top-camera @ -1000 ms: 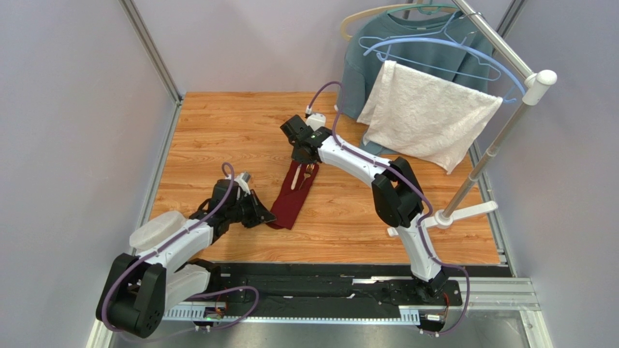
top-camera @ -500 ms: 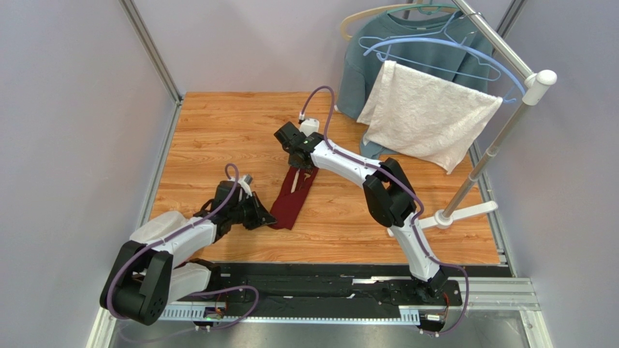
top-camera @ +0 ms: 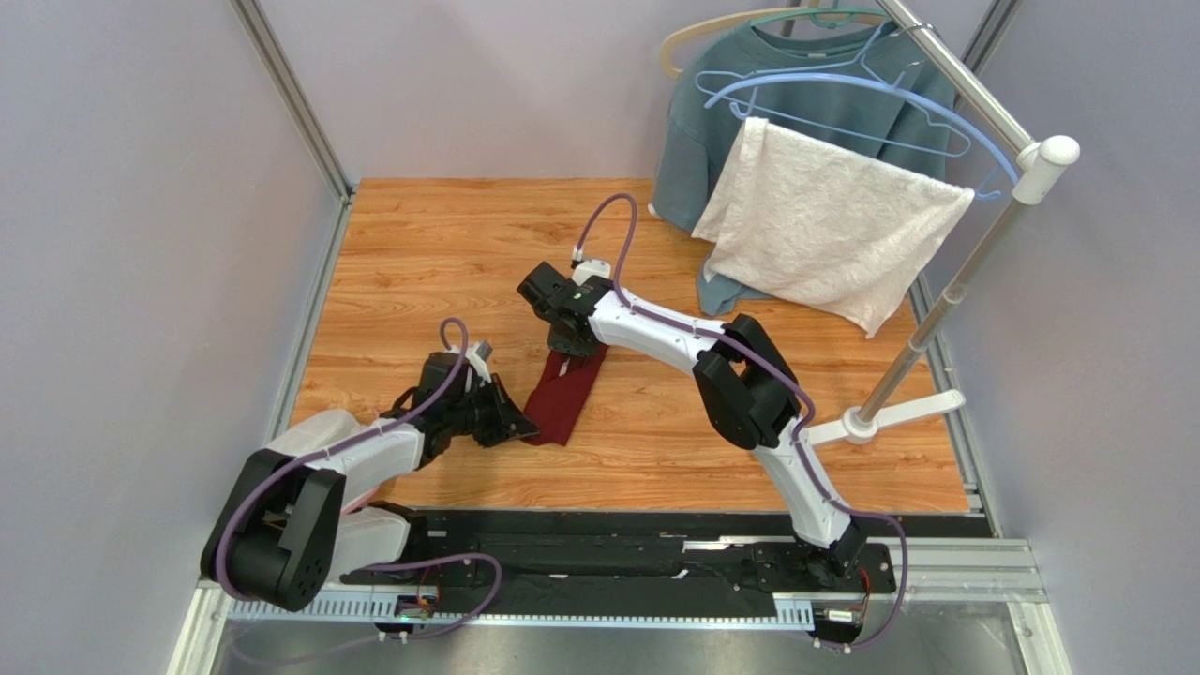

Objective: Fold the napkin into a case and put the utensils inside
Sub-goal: Insert the spoon into the folded napkin, then pick up the fork from the folded napkin.

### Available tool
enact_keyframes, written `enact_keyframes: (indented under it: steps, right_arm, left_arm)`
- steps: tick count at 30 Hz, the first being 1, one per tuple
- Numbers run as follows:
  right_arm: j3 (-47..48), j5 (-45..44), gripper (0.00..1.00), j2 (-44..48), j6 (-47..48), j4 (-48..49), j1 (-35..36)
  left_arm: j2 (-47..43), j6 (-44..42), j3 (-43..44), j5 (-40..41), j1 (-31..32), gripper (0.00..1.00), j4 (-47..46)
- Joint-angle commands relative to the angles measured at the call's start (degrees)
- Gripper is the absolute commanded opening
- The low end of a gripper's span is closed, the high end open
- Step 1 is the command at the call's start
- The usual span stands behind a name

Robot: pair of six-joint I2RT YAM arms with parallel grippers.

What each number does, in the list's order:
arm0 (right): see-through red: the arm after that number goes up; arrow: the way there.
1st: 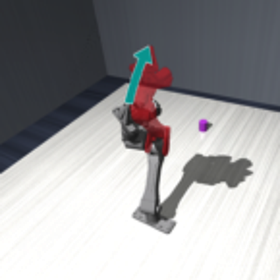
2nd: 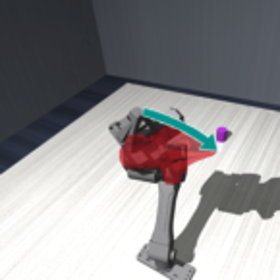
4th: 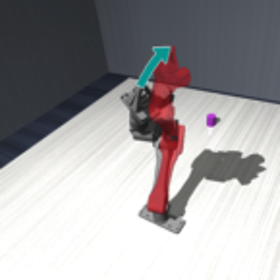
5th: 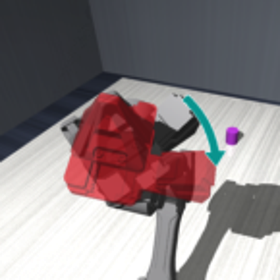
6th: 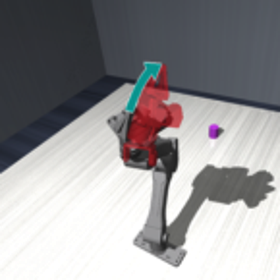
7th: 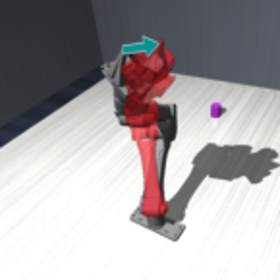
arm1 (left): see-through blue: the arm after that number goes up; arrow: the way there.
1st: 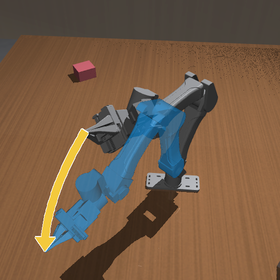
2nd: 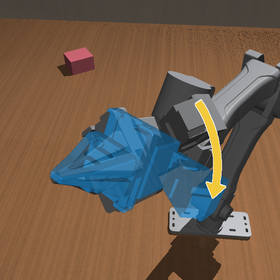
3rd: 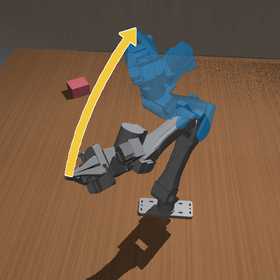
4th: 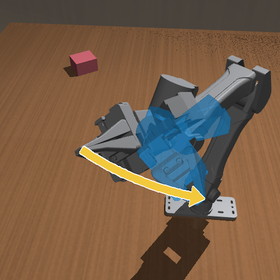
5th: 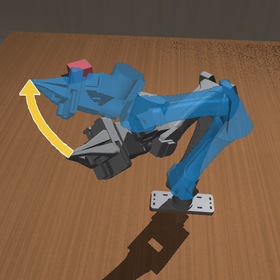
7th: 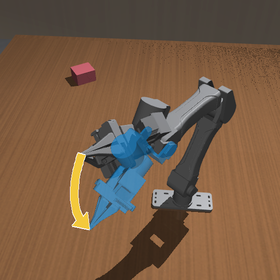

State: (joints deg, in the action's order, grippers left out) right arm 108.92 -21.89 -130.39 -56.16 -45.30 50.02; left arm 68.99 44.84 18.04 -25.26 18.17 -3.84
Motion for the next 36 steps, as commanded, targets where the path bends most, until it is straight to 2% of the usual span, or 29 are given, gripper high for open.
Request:
enact_keyframes:
  steps: [1, 9, 10, 12, 13, 15, 18, 20, 24, 26, 28, 29, 31, 32, 33, 34, 36]
  right_arm:
    - [-2.04, -0.17, 0.0, 4.52, -5.53, -3.04, 0.78]
    - [-4.42, 2.03, 0.02, 5.67, -8.18, -3.04, 1.84]
    - [-4.42, 1.68, 0.15, 5.76, -7.39, -3.22, 1.84]
    - [-4.16, 0.1, 0.35, 5.93, -5.81, -3.13, 1.92]
    - [-3.81, -0.43, 0.53, 6.2, -3.63, -3.3, 1.75]
    - [-1.97, -2.88, 0.68, 6.55, -0.63, -4.44, 1.75]
    - [0.67, -8.95, 0.8, 8.04, 5.69, -6.38, 1.83]
    - [2.25, -13.5, 0.84, 10.06, 11.65, -7.17, 1.75]
    - [1.13, -16.17, 0.87, 15.5, 20.64, -7.0, 2.1]
    - [-2.38, -15.47, 0.88, 21.62, 22.4, -6.12, 2.27]
    - [-12.38, -14.77, 0.89, 27.17, 24.24, -2.53, 3.06]
    - [-16.16, -12.76, 0.91, 34.08, 25.21, -0.69, 3.33]
    - [-27.99, -11.43, 0.96, 41.23, 23.56, 2.22, 3.42]
    - [-32.15, -7.77, 0.98, 44.31, 23.55, 2.93, 3.42]
    - [-35.68, -5.99, 0.98, 50.61, 22.51, 4.33, 3.42]
    - [-42.41, -4.06, 1.0, 53.28, 21.54, 4.69, 3.33]
    - [-48.86, -0.79, 1.0, 60.29, 19.35, 9.41, 3.33]
  left_arm:
    - [1.5, -0.98, -0.82, 0.21, -0.07, 0.0, -2.93]
    - [1.94, -1.42, -0.47, -0.49, -0.16, 0.0, -3.11]
    - [1.94, -1.6, -0.2, -0.76, -0.16, 0.0, -2.85]
    - [0.71, -2.12, 0.41, -1.37, -0.16, 0.04, -1.1]
    - [-0.08, -2.21, 0.59, -1.46, -0.16, 0.07, -0.56]
    - [-3.24, -2.91, 1.81, -1.55, -0.16, 0.2, 2.93]
    - [-9.47, -4.67, 5.14, -1.55, -0.24, 0.32, 10.39]
    - [-14.55, -6.42, 7.43, -1.55, -0.16, 0.4, 14.36]
    - [-21.96, -9.42, 13.93, -4.18, -0.16, 0.5, 21.92]
    - [-25.03, -8.81, 14.91, -7.15, -0.16, 0.52, 21.6]
    - [-26.45, -7.67, 15.0, -10.76, -0.16, 0.53, 19.58]
    - [-27.5, -5.31, 14.74, -14.17, -0.16, 0.56, 17.13]
    - [-28.64, -2.14, 12.64, -17.44, 0.37, 0.59, 13.17]
    - [-29.87, 1.18, 11.59, -19.46, 0.72, 0.6, 9.67]
    - [-30.49, 2.61, 9.92, -20.09, 1.68, 0.6, 8.07]
    - [-31.1, 3.84, 9.04, -20.62, 2.39, 0.61, 6.4]
    - [-33.12, 6.22, 7.54, -18.53, 5.1, 0.61, 4.98]
